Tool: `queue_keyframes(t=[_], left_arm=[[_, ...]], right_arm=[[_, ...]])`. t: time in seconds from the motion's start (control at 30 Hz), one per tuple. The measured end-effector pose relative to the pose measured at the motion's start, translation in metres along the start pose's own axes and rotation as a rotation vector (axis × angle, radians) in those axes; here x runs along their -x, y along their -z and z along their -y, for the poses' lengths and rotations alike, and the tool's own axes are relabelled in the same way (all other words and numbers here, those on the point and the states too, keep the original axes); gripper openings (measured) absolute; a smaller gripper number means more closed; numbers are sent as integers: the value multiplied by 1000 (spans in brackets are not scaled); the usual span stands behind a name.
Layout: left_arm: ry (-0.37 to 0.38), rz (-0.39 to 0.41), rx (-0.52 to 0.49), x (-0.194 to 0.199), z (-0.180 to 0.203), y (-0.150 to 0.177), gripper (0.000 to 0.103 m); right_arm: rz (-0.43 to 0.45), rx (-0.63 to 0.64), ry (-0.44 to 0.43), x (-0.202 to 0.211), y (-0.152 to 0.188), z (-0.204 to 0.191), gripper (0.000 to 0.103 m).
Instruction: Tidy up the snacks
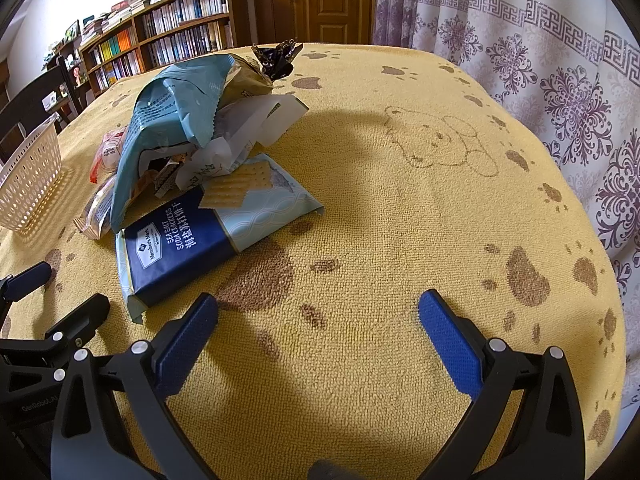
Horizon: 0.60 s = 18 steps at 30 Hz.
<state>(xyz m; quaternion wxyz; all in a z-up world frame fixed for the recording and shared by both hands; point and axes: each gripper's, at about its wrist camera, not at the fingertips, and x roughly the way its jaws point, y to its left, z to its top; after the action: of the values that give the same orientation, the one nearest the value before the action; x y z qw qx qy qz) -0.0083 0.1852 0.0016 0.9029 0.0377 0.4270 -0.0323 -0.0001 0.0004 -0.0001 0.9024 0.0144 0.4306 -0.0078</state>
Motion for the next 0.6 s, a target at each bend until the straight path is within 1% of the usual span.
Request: queue_keyframes(t=[0.6], left_arm=[[7, -1, -4, 1, 1, 1, 101]], right_arm=[[-8, 8, 0, -1, 0, 0, 98]])
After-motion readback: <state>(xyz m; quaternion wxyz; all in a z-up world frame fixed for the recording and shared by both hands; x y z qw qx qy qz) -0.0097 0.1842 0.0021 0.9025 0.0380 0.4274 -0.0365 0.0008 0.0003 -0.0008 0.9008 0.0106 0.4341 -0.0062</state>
